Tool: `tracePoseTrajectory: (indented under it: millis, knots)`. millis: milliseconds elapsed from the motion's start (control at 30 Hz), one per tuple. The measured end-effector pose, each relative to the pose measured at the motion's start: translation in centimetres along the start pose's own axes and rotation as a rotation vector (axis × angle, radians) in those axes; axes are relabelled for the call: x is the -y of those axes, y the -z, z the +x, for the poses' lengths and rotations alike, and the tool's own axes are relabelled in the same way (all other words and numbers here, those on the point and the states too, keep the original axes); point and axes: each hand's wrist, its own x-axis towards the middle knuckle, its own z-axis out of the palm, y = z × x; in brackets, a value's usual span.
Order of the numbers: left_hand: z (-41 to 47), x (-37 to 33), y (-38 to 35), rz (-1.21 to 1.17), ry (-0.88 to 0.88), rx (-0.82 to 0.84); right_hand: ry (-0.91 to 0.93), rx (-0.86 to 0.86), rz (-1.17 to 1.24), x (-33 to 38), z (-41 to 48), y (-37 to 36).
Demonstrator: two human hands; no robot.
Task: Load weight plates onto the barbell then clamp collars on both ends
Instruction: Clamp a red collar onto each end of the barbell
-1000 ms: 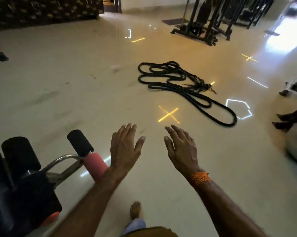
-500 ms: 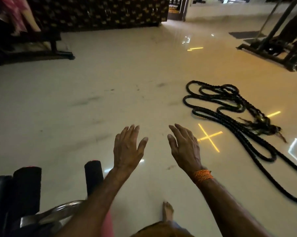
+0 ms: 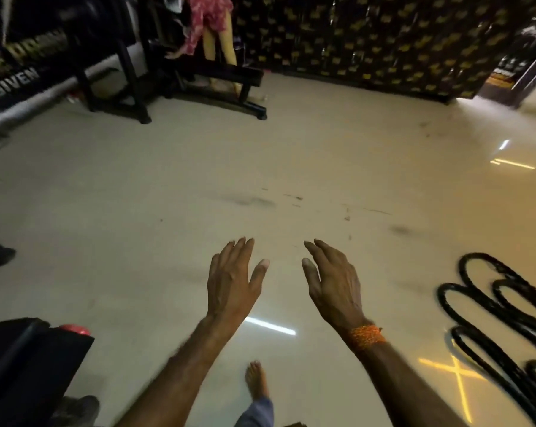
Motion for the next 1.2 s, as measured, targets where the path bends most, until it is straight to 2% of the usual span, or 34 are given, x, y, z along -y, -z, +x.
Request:
tracePoseTrajectory:
  millis: [267,633,933,1200]
  knots:
    - [17.4,5.6,2.6,0.021,0.139,-0.141,0.199,0.079,0.039,4.3,22.3,-4.5]
    - [39.2,18.3,6.1,0.143,0.466,-0.305,0.504,0.234,0.181,15.0,51.0,-18.1]
    - [54.7,27.9,11.2,0.14,0.703,-0.488,0.823,0.325,0.255,29.2,71.2,-25.7]
    - [70.7,41.7,15.8,0.131,0.777,-0.567,0.942,0.359,0.216,42.7,87.4,-35.0]
